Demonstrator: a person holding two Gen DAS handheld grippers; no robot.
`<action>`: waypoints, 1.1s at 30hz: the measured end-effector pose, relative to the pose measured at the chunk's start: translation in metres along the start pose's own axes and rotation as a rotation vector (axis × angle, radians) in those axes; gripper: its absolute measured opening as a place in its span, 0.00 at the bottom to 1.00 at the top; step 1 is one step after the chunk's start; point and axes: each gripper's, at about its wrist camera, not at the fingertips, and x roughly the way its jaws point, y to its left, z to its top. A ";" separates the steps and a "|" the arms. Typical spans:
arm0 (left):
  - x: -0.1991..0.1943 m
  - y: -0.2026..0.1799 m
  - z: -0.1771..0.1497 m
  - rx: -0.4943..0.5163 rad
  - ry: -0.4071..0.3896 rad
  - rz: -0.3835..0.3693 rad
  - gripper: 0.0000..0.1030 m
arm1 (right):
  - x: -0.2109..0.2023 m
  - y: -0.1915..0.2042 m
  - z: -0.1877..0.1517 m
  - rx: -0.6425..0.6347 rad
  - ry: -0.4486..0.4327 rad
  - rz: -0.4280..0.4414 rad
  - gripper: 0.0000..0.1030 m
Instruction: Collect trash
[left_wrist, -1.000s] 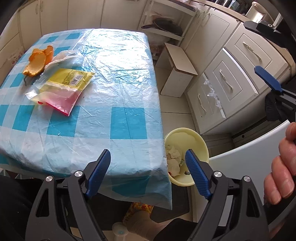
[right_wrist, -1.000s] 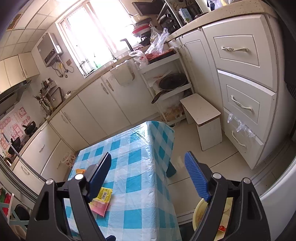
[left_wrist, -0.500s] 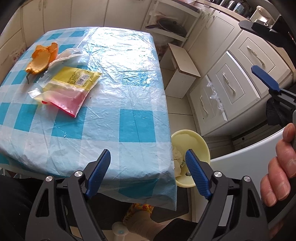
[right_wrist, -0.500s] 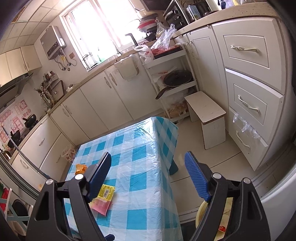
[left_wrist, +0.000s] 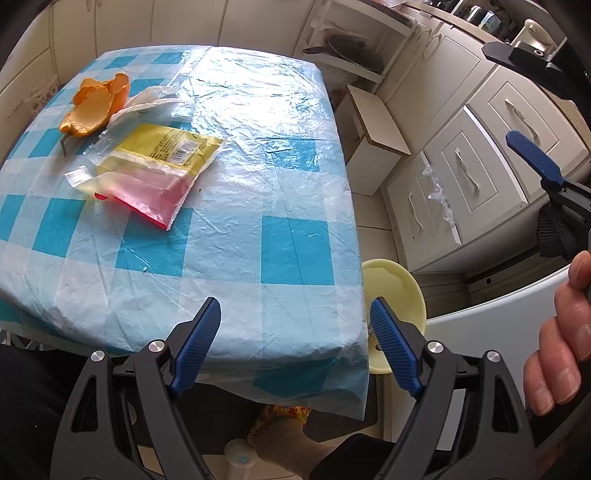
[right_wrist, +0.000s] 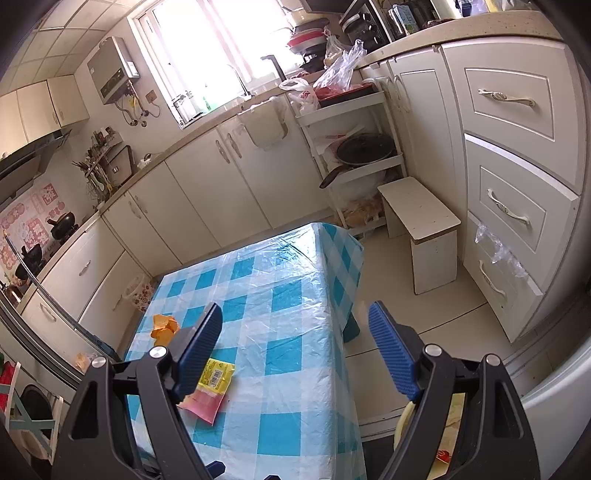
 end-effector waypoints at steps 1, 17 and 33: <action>0.000 0.000 0.000 0.001 0.000 0.000 0.77 | 0.000 -0.001 0.000 0.002 0.000 0.000 0.76; 0.001 -0.003 -0.005 0.014 0.014 0.012 0.77 | -0.004 -0.001 0.000 0.006 -0.004 0.002 0.76; 0.002 -0.002 -0.007 0.013 0.023 0.014 0.77 | -0.006 0.000 0.001 0.001 -0.004 0.005 0.76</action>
